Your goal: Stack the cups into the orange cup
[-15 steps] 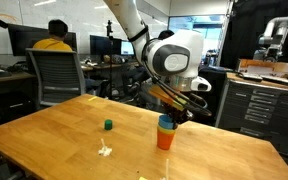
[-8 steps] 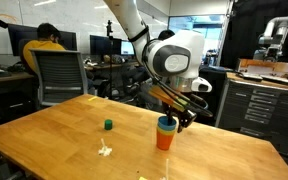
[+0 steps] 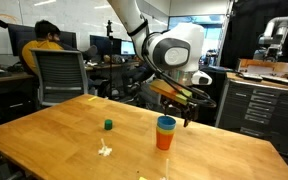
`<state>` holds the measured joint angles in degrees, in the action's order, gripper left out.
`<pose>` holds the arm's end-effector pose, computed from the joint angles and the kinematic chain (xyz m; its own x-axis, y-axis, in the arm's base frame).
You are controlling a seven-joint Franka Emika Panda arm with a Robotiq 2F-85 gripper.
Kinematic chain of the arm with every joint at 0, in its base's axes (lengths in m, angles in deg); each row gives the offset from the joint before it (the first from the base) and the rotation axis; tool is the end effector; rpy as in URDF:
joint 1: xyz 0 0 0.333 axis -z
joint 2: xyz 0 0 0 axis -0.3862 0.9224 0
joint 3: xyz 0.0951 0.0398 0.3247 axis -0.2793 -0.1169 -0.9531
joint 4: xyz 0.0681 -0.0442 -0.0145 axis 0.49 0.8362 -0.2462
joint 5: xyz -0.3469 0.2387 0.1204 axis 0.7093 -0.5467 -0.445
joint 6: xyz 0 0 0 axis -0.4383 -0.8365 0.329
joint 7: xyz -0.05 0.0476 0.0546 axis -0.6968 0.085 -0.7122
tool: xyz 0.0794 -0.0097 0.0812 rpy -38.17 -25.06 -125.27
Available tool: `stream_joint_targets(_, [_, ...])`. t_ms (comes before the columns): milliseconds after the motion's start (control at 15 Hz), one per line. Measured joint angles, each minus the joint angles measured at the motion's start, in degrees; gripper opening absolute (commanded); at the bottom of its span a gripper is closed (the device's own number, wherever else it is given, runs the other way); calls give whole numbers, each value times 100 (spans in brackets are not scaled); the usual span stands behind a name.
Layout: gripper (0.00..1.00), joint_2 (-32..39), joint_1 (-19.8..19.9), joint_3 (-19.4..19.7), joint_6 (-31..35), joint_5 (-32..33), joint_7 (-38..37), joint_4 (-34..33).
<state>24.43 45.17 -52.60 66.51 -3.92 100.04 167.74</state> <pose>0.6808 -0.3045 0.1723 0.9684 -0.2064 0.1401 -0.2013 -0.9783 -0.0493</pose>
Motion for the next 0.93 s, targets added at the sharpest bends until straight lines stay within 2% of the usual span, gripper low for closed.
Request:
stream_joint_targets(267, [100, -500, 13, -11, 14, 0, 144, 326])
stream_joint_targets(467, [100, -1043, 57, 15, 78, 0, 148, 814])
stream_joint_targets(933, [100, -2307, -53, 18, 283, 22, 513, 2836])
